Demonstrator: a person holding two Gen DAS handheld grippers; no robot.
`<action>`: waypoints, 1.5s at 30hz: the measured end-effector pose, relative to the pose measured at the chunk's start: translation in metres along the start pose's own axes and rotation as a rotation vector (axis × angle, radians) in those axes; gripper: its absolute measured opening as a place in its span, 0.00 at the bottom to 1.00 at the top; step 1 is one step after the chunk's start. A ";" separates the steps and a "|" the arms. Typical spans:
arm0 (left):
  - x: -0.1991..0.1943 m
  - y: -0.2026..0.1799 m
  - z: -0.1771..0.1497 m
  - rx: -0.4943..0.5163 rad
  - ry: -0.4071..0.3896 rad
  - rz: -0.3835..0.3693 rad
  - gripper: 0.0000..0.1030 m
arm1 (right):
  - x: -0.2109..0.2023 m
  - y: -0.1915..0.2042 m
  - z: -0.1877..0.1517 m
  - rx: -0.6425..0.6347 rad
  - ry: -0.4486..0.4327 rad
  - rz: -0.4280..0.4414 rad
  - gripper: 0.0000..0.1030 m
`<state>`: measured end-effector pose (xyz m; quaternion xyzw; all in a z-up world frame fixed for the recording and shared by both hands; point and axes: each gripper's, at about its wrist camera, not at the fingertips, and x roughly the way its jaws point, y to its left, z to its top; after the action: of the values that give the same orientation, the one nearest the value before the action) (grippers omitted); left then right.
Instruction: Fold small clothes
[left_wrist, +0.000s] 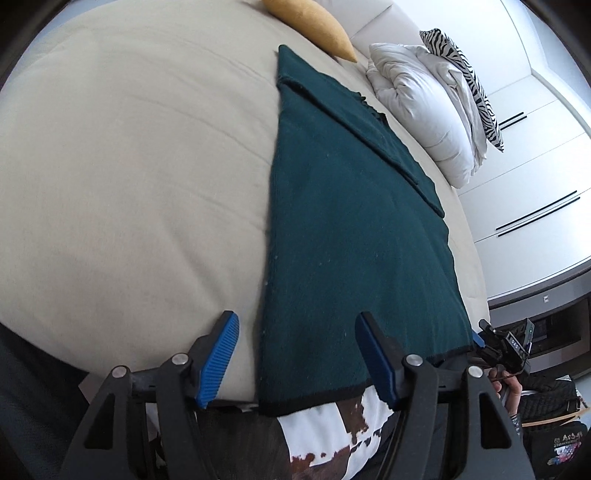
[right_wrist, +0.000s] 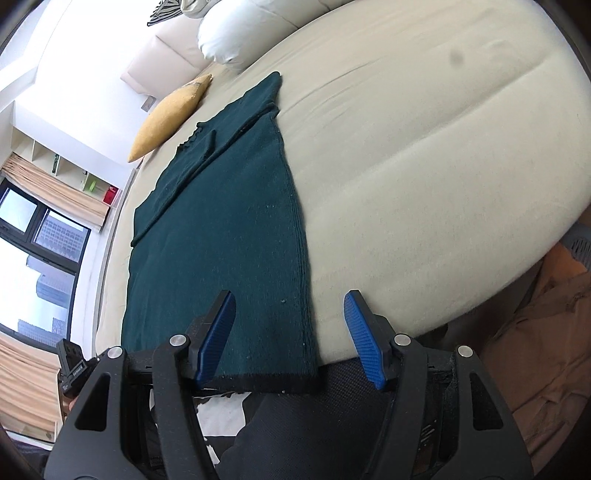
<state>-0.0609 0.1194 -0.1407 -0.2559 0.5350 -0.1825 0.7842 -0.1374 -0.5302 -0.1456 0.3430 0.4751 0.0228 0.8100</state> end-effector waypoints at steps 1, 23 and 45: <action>0.000 0.000 -0.001 0.002 0.007 0.000 0.66 | -0.001 -0.002 -0.002 0.005 0.001 0.002 0.58; 0.011 0.000 -0.013 -0.004 0.111 -0.010 0.45 | 0.006 0.010 -0.006 0.020 0.065 -0.031 0.48; -0.007 0.006 -0.015 -0.030 0.072 -0.045 0.06 | 0.015 0.025 -0.013 -0.064 0.129 -0.044 0.06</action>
<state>-0.0771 0.1249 -0.1439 -0.2727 0.5596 -0.2011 0.7564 -0.1324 -0.4984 -0.1462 0.3043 0.5328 0.0424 0.7885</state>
